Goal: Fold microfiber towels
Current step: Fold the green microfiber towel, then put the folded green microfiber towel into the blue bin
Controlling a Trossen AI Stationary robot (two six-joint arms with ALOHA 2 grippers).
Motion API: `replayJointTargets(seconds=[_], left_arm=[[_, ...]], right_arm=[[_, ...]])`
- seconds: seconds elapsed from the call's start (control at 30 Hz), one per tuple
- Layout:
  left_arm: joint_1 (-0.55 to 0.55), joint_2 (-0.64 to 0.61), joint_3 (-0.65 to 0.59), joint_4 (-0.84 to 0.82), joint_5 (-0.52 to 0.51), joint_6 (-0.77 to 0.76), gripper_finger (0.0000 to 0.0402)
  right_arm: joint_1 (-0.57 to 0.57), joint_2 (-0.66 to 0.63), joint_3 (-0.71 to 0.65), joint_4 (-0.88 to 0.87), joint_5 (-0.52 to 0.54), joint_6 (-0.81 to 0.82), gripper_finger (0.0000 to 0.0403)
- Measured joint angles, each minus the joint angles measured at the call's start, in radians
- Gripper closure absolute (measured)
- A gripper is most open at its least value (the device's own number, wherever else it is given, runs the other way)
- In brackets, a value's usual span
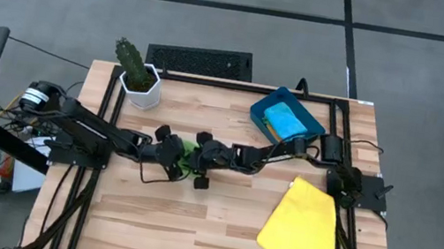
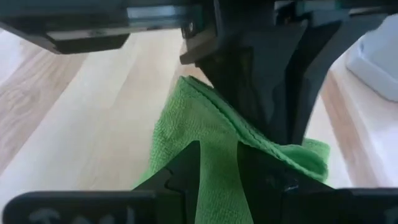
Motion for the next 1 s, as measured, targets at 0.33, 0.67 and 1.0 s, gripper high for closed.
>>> replayJointTargets(seconds=[0.33,0.67,1.0], left_arm=[[0.031,-0.084,0.000,-0.054,0.014,0.030,0.0402],[0.031,-0.082,-0.002,-0.103,-0.047,0.037,0.0401],[0.031,-0.209,-0.002,-0.221,-0.045,-0.003,0.0402]], right_arm=[[-0.006,0.000,0.033,-0.020,0.025,-0.044,0.0271],[-0.041,0.000,0.034,-0.042,0.023,-0.024,0.0271],[-0.044,0.000,0.034,-0.042,-0.015,-0.016,0.0271]])
